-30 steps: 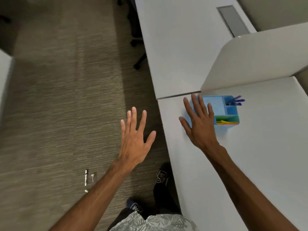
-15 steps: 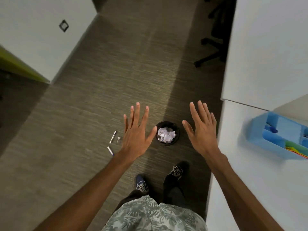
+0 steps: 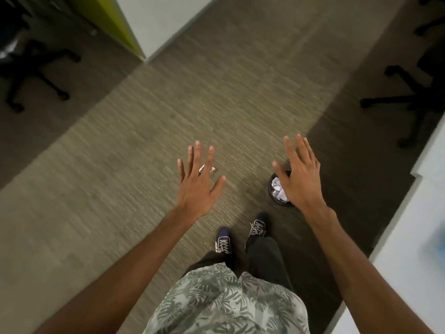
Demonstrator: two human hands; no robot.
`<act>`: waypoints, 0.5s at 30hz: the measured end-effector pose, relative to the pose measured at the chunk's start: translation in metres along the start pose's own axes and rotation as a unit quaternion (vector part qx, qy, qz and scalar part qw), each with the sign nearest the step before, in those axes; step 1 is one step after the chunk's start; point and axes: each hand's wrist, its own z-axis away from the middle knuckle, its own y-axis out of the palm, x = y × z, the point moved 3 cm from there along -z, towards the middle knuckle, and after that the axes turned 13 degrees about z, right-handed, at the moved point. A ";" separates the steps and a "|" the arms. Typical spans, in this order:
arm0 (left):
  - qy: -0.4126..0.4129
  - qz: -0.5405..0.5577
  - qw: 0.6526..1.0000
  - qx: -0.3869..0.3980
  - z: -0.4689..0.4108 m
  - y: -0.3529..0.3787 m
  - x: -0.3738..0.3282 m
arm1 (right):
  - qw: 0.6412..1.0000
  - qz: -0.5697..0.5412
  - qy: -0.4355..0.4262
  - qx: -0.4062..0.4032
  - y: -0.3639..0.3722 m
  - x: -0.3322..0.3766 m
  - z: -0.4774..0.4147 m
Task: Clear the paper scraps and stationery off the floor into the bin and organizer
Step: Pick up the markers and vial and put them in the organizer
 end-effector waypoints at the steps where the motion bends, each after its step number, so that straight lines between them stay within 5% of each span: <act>1: -0.009 0.003 1.000 -0.003 -0.001 -0.002 0.009 | 1.000 -0.002 -0.009 0.009 0.004 0.008 -0.008; 15: -0.138 0.067 0.987 -0.039 -0.074 0.021 0.101 | 0.974 0.014 -0.174 0.141 0.109 0.082 -0.134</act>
